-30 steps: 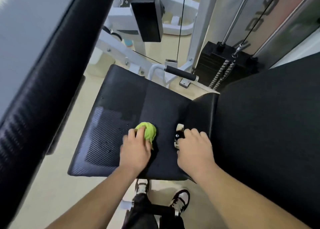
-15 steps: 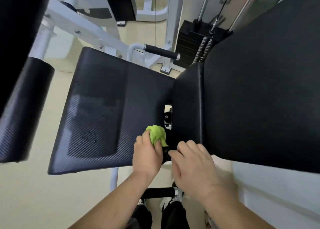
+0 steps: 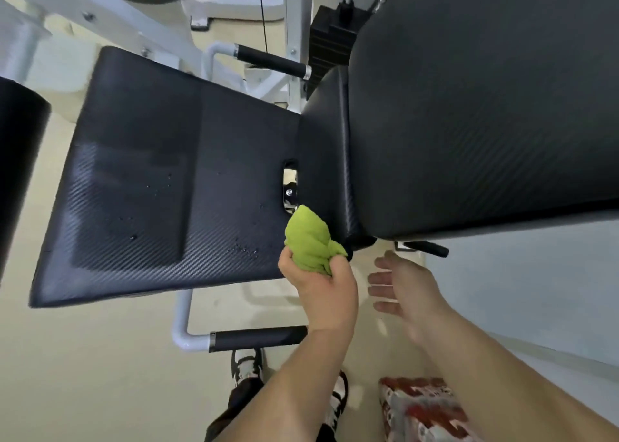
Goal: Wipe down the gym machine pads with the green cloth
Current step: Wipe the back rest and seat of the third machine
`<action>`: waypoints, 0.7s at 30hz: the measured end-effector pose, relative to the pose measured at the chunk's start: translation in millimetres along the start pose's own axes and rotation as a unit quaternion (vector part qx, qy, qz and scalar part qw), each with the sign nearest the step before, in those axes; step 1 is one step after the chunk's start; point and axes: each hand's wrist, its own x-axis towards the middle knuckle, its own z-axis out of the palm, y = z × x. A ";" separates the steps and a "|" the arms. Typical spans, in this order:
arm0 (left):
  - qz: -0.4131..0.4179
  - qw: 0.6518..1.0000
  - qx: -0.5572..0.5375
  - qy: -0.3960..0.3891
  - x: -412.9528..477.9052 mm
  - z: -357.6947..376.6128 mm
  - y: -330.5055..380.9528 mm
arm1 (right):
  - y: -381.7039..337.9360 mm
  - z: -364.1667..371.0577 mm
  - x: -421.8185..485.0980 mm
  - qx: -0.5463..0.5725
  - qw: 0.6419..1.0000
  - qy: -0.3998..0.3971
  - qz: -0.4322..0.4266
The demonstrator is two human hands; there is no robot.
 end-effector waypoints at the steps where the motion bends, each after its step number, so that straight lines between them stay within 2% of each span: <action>1: -0.022 1.000 -0.009 0.020 4.1 -1.3 -6.2 | -0.1 2.2 0.4 -0.009 1.000 -0.006 -0.015; 3: -0.076 0.995 -0.013 0.062 21.6 -1.4 -11.6 | -2.1 7.4 0.4 -0.037 0.999 -0.009 -0.032; 6: -0.278 0.951 -0.109 0.079 37.5 -0.5 -4.0 | -7.6 14.8 -8.6 -0.023 0.999 -0.003 -0.040; 9: -0.373 0.889 -0.264 -0.022 6.4 4.3 34.3 | -8.0 10.2 -15.5 0.012 0.997 0.037 -0.062; 11: -0.383 0.858 -0.334 -0.075 -23.5 2.9 61.3 | -6.7 3.8 -18.8 0.027 0.996 0.048 -0.066; 13: -0.353 0.865 -0.335 -0.126 -42.3 -6.9 75.2 | -3.3 -5.0 -18.3 0.036 0.997 0.032 -0.062; 14: -0.315 0.889 -0.297 -0.149 -45.5 -15.5 77.6 | -0.8 -8.6 -18.3 0.016 0.998 0.021 -0.060; 16: -0.205 0.955 -0.157 -0.147 -38.3 -37.9 71.9 | 7.8 -11.7 -19.8 -0.116 0.992 -0.016 -0.055; 18: -0.083 0.993 0.029 -0.075 -9.3 -66.8 63.6 | 16.1 -0.9 -26.2 -0.304 0.946 -0.073 -0.091; 20: 0.049 0.984 0.172 -0.026 29.5 -92.5 64.7 | 21.9 23.5 -31.8 -0.387 0.897 -0.105 -0.187; 21: 0.118 0.962 0.245 -0.031 51.6 -102.6 64.8 | 23.7 40.4 -32.2 -0.377 0.891 -0.111 -0.229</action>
